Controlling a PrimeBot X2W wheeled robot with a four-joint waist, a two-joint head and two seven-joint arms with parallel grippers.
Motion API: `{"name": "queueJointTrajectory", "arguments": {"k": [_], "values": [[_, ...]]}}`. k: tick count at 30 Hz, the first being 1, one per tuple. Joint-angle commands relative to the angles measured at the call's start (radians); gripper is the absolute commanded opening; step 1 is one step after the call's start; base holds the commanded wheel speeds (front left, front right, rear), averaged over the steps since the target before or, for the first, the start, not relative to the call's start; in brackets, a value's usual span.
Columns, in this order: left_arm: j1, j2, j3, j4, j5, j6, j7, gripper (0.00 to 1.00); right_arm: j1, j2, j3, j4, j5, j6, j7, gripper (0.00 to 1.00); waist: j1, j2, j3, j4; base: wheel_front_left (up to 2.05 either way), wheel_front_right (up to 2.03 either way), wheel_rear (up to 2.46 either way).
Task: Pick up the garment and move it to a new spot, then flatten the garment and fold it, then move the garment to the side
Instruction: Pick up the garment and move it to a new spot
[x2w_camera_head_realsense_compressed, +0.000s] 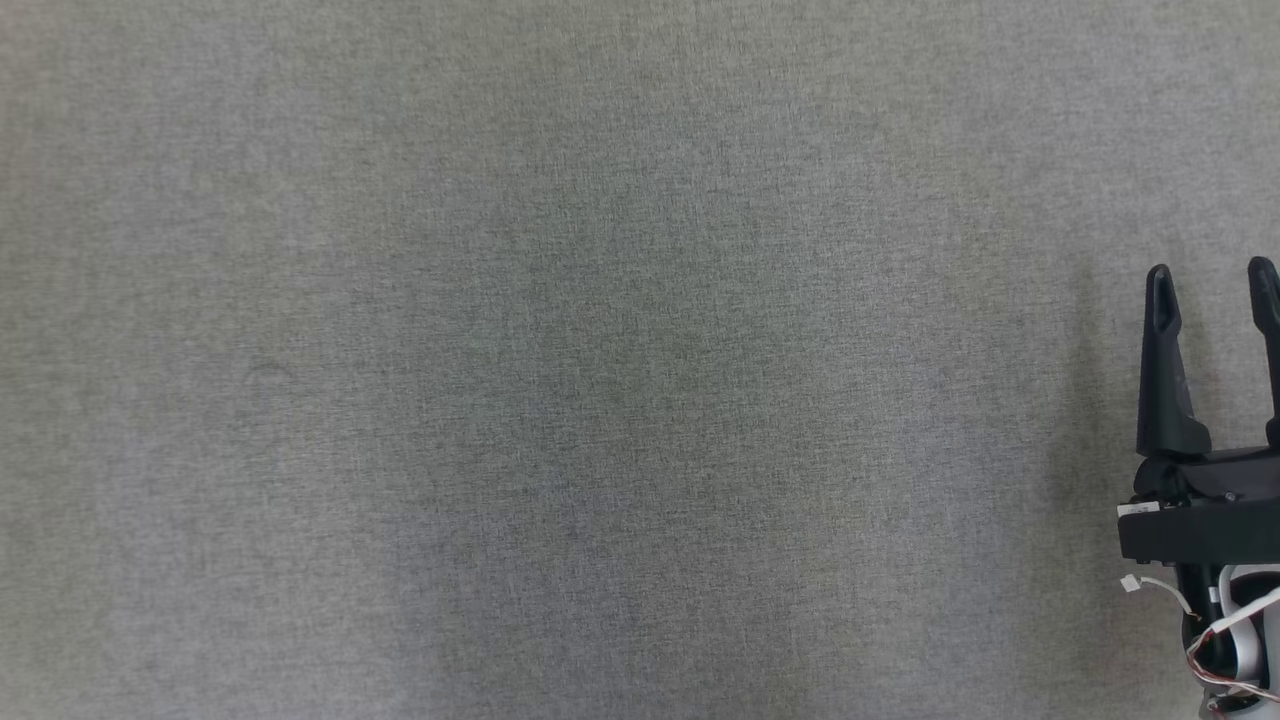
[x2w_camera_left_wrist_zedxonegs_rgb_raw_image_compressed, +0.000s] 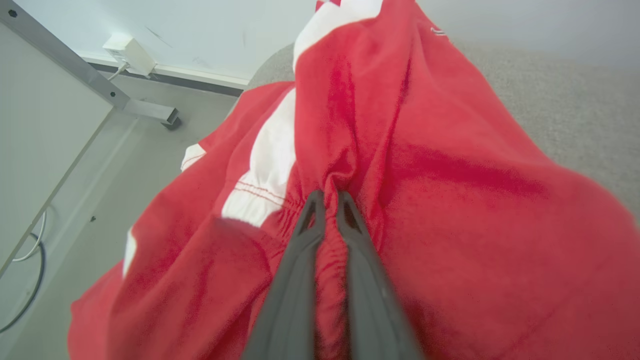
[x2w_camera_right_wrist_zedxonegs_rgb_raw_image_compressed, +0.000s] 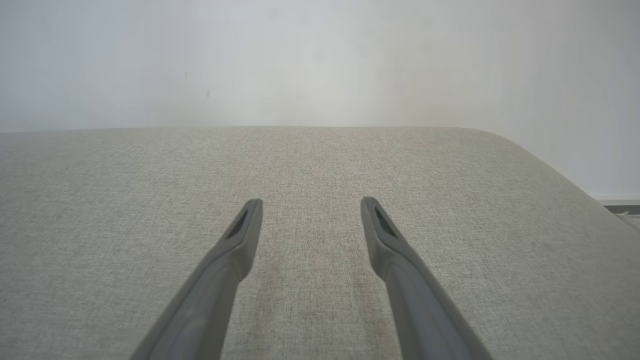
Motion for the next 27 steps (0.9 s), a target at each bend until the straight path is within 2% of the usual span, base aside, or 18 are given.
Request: {"name": "queueJointTrajectory", "arguments": {"k": [1,11,16,21,27], "values": [[-0.014,0.008,-0.003,0.004,0.009,0.004,-0.018,0.0,-0.003,-0.001,0.002,-0.001,-0.007,-0.002,0.0,1.0,0.0,0.0,-0.009,0.003,0.0,0.0,0.0],[-0.095,0.032,-0.057,-0.048,0.062,0.0,-0.245,0.0,0.018,0.026,0.026,0.048,0.008,-0.002,-0.027,1.0,0.0,0.0,-0.124,0.027,0.0,0.0,0.0],[-0.175,0.001,-0.107,-0.135,0.088,-0.008,-0.303,0.0,0.026,0.044,0.041,0.094,0.019,-0.002,-0.046,1.0,0.0,0.0,-0.2,0.033,0.0,0.0,0.0],[-0.249,-0.056,-0.161,-0.26,0.096,-0.016,-0.294,0.0,0.038,0.068,0.048,0.14,0.03,-0.002,-0.067,1.0,0.0,0.0,-0.266,0.007,0.0,0.0,0.0],[-0.297,-0.165,-0.231,-0.453,0.058,-0.022,-0.198,0.0,0.047,0.102,0.054,0.185,0.038,-0.002,-0.085,1.0,0.0,0.0,-0.313,-0.065,0.0,0.0,0.0]]}}
